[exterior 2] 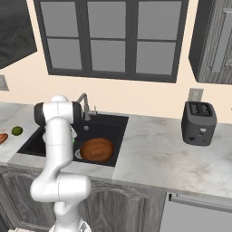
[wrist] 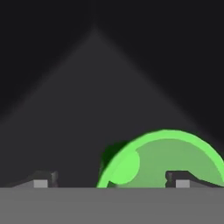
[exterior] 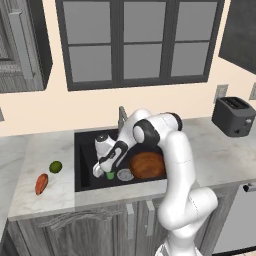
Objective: Remove the lime and sweet potato from the sink. Then move the bowl and cup from the counter to the sink for washing.
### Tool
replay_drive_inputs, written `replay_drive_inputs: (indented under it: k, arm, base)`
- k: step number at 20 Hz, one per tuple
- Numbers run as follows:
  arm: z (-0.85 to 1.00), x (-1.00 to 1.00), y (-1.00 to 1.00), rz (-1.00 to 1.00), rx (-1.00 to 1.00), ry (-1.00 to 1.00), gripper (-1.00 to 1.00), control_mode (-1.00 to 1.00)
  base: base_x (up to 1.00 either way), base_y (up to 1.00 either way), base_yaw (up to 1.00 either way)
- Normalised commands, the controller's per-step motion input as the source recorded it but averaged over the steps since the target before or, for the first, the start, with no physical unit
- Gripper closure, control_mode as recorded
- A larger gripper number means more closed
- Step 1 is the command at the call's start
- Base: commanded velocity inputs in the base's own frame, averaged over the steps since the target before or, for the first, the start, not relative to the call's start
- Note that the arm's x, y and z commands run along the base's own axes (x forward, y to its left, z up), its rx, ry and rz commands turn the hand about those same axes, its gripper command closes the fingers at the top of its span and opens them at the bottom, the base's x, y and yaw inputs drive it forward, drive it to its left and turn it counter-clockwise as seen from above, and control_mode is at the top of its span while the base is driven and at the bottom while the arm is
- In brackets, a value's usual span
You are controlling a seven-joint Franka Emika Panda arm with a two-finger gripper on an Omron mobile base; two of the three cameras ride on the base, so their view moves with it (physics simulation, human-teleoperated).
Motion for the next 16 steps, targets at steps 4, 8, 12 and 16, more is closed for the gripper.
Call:
replay_drive_inputs:
  k: [4,8,12,16]
  arm:
    - [0.07,-0.11,0.0,-0.01,0.0,0.0,-1.0,-1.0]
    - [0.12,-0.11,0.0,-0.01,0.0,0.0,-1.0,-1.0]
    - [0.19,-0.14,0.0,-0.01,0.0,0.0,-1.0,-1.0]
    - [0.3,-0.15,0.0,-0.01,0.0,-0.04,-1.0,-1.0]
  base:
    - [0.0,0.0,0.0]
    - [0.0,0.0,0.0]
    - [0.0,0.0,0.0]
    - [0.0,0.0,0.0]
